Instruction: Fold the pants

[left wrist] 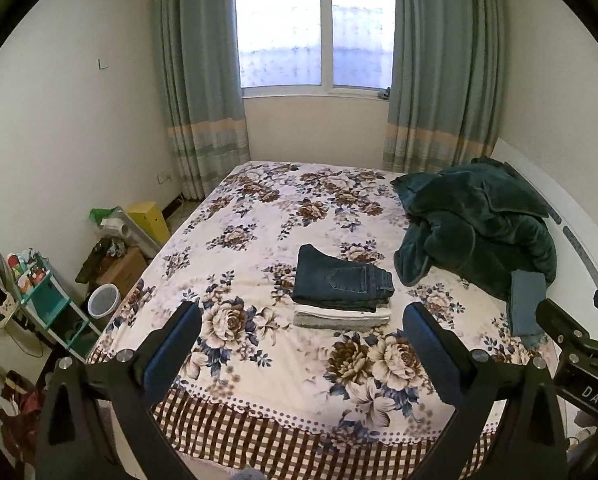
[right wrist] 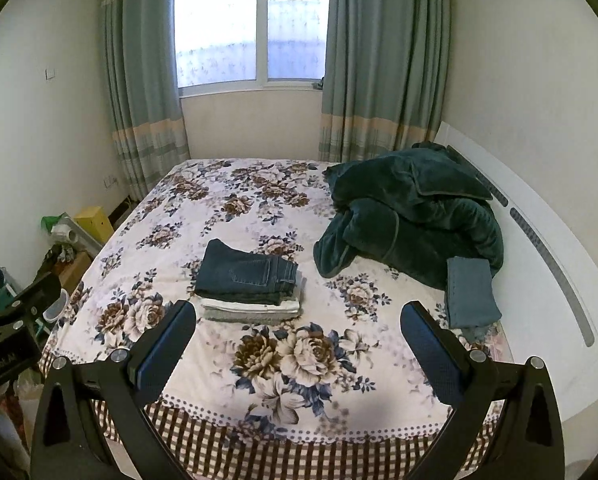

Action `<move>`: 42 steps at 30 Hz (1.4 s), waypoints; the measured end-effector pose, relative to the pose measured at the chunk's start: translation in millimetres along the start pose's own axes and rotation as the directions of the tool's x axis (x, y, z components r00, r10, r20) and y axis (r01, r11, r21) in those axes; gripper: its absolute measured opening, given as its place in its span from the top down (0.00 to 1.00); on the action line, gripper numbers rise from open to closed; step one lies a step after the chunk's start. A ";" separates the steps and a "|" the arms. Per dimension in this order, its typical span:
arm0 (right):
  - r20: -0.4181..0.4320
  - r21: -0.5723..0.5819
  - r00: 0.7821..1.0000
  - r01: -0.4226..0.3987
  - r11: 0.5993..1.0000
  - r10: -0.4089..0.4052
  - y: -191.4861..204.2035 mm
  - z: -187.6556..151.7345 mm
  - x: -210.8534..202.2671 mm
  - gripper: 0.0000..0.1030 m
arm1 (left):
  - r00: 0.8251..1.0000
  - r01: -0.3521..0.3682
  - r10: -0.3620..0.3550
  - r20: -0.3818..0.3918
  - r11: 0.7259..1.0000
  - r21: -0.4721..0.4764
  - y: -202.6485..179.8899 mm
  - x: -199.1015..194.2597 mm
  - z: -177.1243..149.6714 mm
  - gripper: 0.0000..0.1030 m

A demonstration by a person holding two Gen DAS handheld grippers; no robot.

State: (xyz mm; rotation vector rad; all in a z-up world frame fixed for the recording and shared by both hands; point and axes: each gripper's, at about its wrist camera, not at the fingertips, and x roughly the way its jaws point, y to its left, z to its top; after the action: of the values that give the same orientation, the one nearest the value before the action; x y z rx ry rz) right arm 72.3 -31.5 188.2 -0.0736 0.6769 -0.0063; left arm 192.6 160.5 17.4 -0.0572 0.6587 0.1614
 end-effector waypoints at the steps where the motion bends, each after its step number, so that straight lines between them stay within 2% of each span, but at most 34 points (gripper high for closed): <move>1: -0.001 -0.002 1.000 0.001 1.000 -0.001 0.3 -0.2 -0.7 0.00 | 1.000 -0.002 0.002 0.002 1.000 0.001 0.4 -1.4 -0.6 0.00; 42: -0.004 0.006 1.000 -0.026 1.000 0.026 -1.2 -8.9 -5.9 0.00 | 1.000 0.006 -0.006 -0.005 1.000 -0.001 1.6 -19.8 -6.5 0.00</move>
State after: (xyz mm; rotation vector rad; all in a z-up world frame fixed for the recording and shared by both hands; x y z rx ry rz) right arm 62.2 -33.1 185.0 -0.0593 0.6819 0.0166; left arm 173.0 158.9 24.4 -0.0603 0.6631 0.1562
